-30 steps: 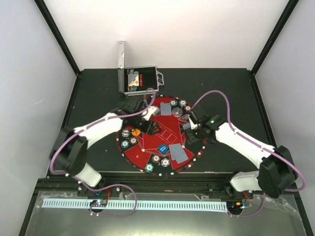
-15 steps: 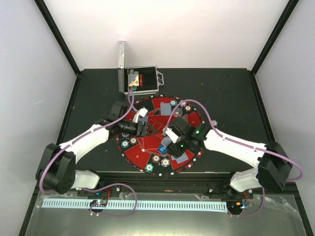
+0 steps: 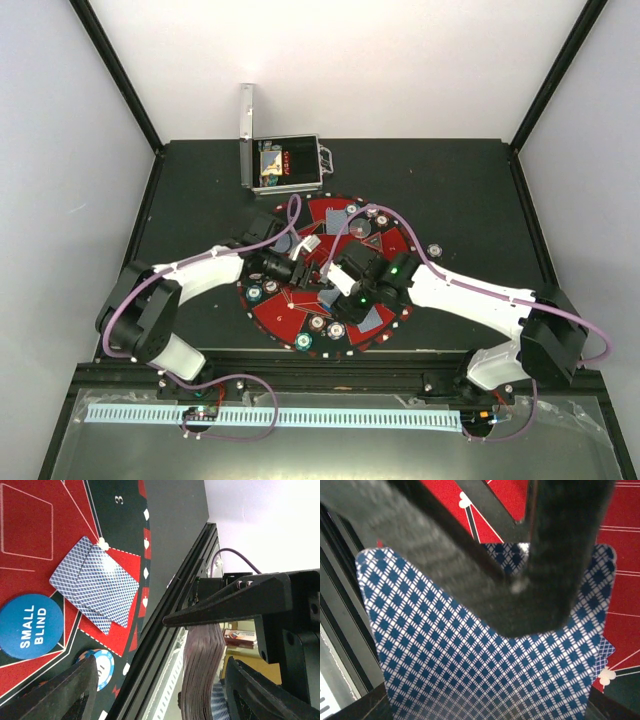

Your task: Distribute texas hold em gaming equipment

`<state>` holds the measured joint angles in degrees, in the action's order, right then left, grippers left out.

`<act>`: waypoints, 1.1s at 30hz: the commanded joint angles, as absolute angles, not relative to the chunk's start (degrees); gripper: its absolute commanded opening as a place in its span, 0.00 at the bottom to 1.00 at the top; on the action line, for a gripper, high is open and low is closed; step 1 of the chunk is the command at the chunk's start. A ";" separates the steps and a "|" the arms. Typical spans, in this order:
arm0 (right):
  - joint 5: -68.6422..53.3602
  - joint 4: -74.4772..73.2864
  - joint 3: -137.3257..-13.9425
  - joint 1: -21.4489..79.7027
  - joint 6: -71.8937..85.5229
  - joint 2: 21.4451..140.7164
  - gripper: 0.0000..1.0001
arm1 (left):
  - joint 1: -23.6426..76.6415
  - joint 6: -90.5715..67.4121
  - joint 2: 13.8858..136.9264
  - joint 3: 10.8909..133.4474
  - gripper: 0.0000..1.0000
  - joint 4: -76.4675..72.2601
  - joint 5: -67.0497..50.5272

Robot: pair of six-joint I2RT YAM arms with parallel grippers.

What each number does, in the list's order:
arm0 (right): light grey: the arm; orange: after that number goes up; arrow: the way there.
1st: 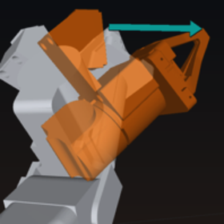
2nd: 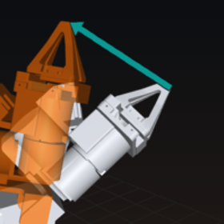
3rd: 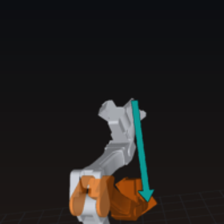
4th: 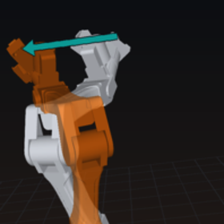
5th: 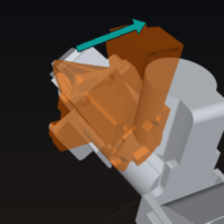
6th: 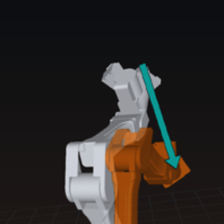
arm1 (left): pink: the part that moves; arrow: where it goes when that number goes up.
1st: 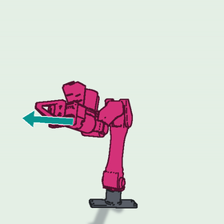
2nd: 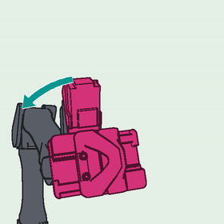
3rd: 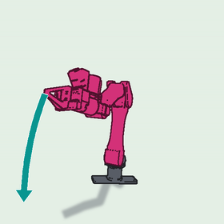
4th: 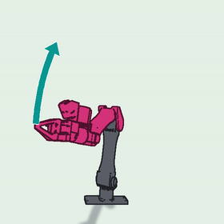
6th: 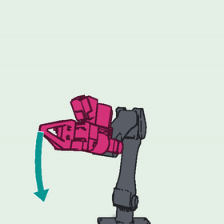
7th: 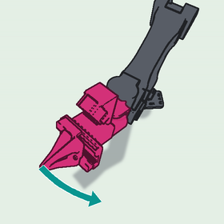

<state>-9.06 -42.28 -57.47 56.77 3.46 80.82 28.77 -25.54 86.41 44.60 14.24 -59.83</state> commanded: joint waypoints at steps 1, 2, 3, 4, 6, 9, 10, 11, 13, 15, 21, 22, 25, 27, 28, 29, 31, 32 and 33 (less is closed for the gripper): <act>-9.38 -41.92 -59.37 57.43 2.70 81.42 0.62 | 30.34 -22.70 88.34 48.06 0.70 15.59 -61.59; -9.32 -41.92 -59.34 57.52 2.77 81.39 0.62 | 30.53 -22.58 88.49 48.19 0.70 15.69 -61.61; -9.34 -41.92 -59.30 57.56 2.86 81.39 0.62 | 30.62 -22.38 88.54 48.28 0.70 15.75 -61.57; -9.15 -41.92 -59.25 57.63 2.88 81.34 0.62 | 30.68 -22.16 88.66 48.35 0.69 16.03 -61.58; -8.92 -41.84 -59.15 57.61 2.98 81.32 0.62 | 30.68 -21.07 88.84 48.57 0.68 17.36 -61.22; -8.92 -41.84 -58.91 57.72 2.99 81.30 0.62 | 30.68 -18.84 88.86 48.82 0.67 19.80 -60.94; -8.95 -41.84 -58.80 57.74 2.99 81.25 0.62 | 30.75 -18.18 88.71 48.89 0.66 20.71 -60.79; -8.96 -41.84 -58.66 57.70 2.99 81.34 0.62 | 30.74 -17.38 88.62 49.00 0.66 21.63 -60.74; -8.89 -41.84 -58.55 57.74 2.99 81.39 0.62 | 30.76 -15.89 88.48 49.25 0.65 23.50 -60.39; -8.96 -41.84 -58.44 57.74 2.90 81.39 0.62 | 30.76 -14.64 88.43 49.70 0.64 25.76 -59.42; -9.05 -41.66 -58.39 57.74 2.93 81.57 0.62 | 30.75 -13.98 88.23 50.31 0.56 27.33 -57.45; -9.13 -41.66 -58.35 57.73 2.93 81.62 0.62 | 30.74 -14.20 88.24 50.47 0.55 27.33 -57.14; -8.89 -41.75 -58.14 57.70 2.89 81.27 0.62 | 30.64 -14.01 88.28 51.03 0.52 28.14 -56.62; -8.72 -41.82 -57.83 57.74 2.82 81.13 0.62 | 30.60 -13.45 88.29 51.57 0.47 29.26 -55.92; -8.62 -41.84 -57.69 57.72 2.81 81.12 0.62 | 30.62 -13.12 88.26 51.71 0.45 29.74 -55.68; -8.54 -41.91 -57.56 57.74 2.81 81.12 0.62 | 30.59 -12.83 88.22 51.87 0.43 30.27 -55.52; -8.53 -41.87 -57.21 57.74 2.90 81.12 0.62 | 30.49 -12.53 88.16 52.07 0.40 30.98 -55.42; -8.53 -41.84 -57.05 57.74 2.90 81.05 0.62 | 30.44 -12.34 88.08 52.20 0.38 31.26 -55.45; -8.53 -41.84 -56.90 57.72 2.90 81.04 0.62 | 30.45 -12.23 88.07 52.25 0.37 31.66 -55.38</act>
